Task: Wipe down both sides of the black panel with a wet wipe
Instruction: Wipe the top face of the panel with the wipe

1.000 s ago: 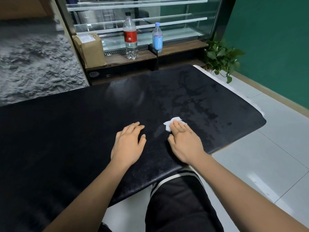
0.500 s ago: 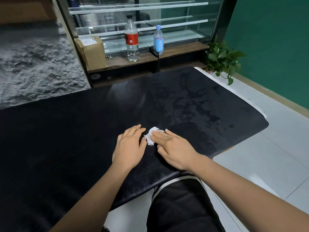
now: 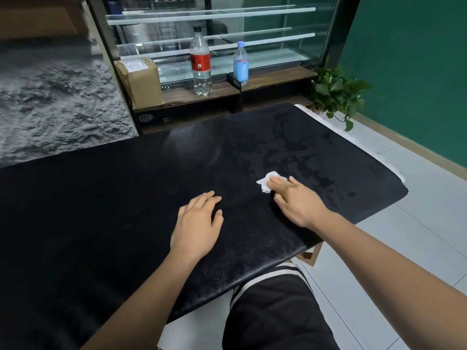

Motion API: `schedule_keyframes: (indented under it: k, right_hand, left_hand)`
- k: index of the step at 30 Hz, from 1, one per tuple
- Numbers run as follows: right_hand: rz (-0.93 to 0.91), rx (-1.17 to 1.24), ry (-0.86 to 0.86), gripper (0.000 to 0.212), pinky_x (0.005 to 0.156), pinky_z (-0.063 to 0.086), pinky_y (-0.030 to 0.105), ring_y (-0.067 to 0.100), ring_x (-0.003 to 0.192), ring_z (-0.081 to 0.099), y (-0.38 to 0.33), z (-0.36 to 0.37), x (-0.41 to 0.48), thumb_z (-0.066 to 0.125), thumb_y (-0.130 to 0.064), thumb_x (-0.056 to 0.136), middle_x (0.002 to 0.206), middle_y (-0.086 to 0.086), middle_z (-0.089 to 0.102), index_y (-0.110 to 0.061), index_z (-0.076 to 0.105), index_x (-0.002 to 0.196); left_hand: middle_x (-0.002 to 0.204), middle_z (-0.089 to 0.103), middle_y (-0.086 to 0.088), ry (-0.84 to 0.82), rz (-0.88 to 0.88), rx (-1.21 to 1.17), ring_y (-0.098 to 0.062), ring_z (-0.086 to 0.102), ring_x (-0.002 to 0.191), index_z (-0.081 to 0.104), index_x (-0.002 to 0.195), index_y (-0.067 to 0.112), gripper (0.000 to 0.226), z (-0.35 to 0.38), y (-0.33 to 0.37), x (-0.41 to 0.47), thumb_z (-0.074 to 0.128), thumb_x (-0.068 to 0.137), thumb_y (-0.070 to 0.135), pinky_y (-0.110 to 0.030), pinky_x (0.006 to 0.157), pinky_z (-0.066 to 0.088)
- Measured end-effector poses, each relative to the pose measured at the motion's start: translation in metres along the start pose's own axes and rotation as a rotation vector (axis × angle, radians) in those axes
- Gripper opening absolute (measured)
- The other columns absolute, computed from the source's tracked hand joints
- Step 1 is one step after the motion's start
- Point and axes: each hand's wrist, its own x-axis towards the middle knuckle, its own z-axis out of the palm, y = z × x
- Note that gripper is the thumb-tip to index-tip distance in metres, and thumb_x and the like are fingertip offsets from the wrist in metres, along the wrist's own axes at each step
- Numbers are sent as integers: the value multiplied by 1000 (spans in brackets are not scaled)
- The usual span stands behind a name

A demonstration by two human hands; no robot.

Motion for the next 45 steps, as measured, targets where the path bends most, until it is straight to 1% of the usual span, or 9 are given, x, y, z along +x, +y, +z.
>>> schedule_keyframes:
  k: [4, 11, 17, 20, 24, 31, 35, 40, 45]
  right_hand:
    - [100, -26, 34, 16, 126, 20, 34, 13, 125, 51, 3, -4, 3, 34, -19, 103, 123, -9, 53, -20, 48, 110]
    - [197, -111, 105, 32, 117, 26, 30, 22, 122, 48, -29, 15, 17, 34, -28, 104, 124, 2, 53, -11, 55, 120]
    - [37, -102, 81, 38, 122, 24, 31, 18, 134, 45, -69, 28, 24, 31, -33, 102, 137, 0, 52, -16, 52, 128]
    - [-33, -72, 66, 47, 129, 11, 30, 16, 151, 33, -85, 35, 25, 33, -33, 105, 160, 4, 43, -13, 49, 144]
    - [-136, -80, 31, 54, 130, 4, 28, 15, 157, 23, -93, 39, 27, 31, -32, 107, 169, 4, 32, -13, 40, 157]
    - [-271, -69, -63, 45, 129, 16, 34, 7, 147, 36, -67, 19, 32, 32, -23, 105, 155, -10, 44, -21, 45, 147]
    - [-212, -47, -76, 34, 127, 21, 36, 6, 133, 45, -45, 10, 41, 33, -19, 103, 139, -13, 49, -22, 49, 133]
    - [-112, -42, -70, 31, 127, 16, 29, 10, 135, 48, -12, 2, 54, 35, -17, 103, 143, -14, 50, -22, 47, 131]
    - [45, -40, -56, 26, 126, 23, 34, 19, 128, 55, 14, -7, 60, 35, -19, 103, 139, -8, 54, -21, 49, 124]
  left_hand:
    - [160, 43, 17, -2, 0, 7, -2, 32, 149, 54, 148, 34, 44, 0, 1, 1, 43, 107, 44, -33, 121, 28]
    - [160, 43, 17, -3, 4, 20, -3, 32, 149, 53, 149, 34, 44, 0, 1, 1, 43, 107, 45, -34, 121, 29]
    - [160, 44, 16, 5, 8, 16, -4, 34, 149, 54, 148, 33, 44, 1, 1, 0, 45, 106, 44, -34, 120, 31]
    - [160, 43, 16, 5, 10, 15, -3, 34, 148, 54, 148, 33, 45, 1, 0, 0, 45, 106, 44, -34, 120, 32]
    - [161, 43, 17, 5, 11, 17, -3, 34, 148, 53, 149, 34, 45, 1, 0, 0, 46, 106, 44, -33, 120, 31]
    - [160, 43, 17, 10, 7, 17, -2, 34, 148, 54, 149, 34, 45, 1, 0, -1, 45, 106, 44, -33, 120, 31]
    - [161, 42, 17, 5, 0, 5, -1, 31, 149, 53, 149, 35, 45, 1, 0, 0, 44, 107, 45, -32, 122, 29]
    - [160, 42, 18, 9, 7, 5, 0, 31, 149, 53, 149, 35, 44, 0, 0, 0, 43, 107, 46, -32, 121, 28]
    - [160, 42, 17, 7, 11, 8, -1, 32, 149, 54, 149, 34, 44, -1, 1, -1, 43, 107, 45, -33, 121, 29]
